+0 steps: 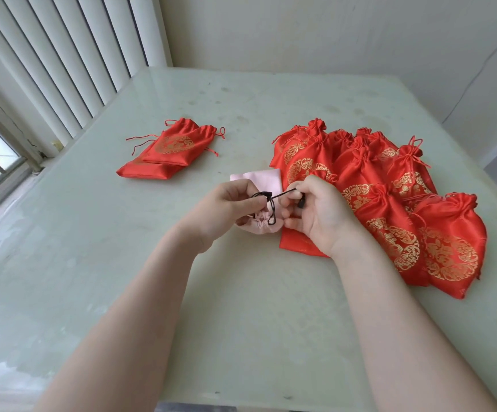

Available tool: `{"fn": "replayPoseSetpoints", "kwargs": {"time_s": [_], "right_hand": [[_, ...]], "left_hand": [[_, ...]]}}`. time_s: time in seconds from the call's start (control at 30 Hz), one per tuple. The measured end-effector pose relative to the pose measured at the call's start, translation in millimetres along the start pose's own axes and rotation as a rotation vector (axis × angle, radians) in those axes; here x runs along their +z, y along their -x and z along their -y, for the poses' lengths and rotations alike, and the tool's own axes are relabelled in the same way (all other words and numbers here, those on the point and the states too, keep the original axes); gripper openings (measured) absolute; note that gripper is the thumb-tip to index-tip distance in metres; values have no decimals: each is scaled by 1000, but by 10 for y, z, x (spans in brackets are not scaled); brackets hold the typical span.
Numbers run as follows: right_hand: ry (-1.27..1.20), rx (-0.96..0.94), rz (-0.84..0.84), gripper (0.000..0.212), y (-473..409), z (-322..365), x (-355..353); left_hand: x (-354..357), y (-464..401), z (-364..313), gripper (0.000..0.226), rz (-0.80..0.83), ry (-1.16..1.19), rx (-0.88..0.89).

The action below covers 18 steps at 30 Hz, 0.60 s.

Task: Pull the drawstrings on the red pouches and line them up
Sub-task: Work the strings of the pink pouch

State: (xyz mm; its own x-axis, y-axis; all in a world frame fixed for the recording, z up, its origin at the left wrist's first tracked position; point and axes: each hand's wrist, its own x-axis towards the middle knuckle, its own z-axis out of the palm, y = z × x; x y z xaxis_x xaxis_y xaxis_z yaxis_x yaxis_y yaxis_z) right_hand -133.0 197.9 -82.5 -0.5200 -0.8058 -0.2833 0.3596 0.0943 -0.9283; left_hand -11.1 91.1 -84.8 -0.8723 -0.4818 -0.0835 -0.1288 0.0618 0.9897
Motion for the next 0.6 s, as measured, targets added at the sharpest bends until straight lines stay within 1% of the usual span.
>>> {"fn": "replayPoseSetpoints", "kwargs": {"time_s": [0.07,0.2,0.23,0.3,0.33,0.4,0.47,0.53,0.6], "right_hand": [[-76,-13,17,33,-2,16,-5],[-291,-68,-80,53,-1,45,-3],[-347,-80,-93,55,1,55,-9],[-459,-104,-81,49,13,73,-12],[-515,-111,-68,45,23,79,-4],[-593,-108,-58,40,19,78,3],[-625,-90,-83,40,-1,79,-9],[-603,-68,-145,41,-35,80,-33],[-569,-40,-166,42,-49,75,-32]], "left_hand": [[4,-17,9,20,-36,21,10],[25,-40,-1,25,-152,103,13],[29,-45,0,27,-200,138,6],[33,-58,7,28,-297,231,-25],[32,-64,5,27,-326,321,-38],[20,-71,-18,26,-322,596,-28],[-8,-72,-44,26,-296,834,-4],[-14,-90,-40,27,-301,909,-23],[7,-92,-27,27,-313,872,-50]]}}
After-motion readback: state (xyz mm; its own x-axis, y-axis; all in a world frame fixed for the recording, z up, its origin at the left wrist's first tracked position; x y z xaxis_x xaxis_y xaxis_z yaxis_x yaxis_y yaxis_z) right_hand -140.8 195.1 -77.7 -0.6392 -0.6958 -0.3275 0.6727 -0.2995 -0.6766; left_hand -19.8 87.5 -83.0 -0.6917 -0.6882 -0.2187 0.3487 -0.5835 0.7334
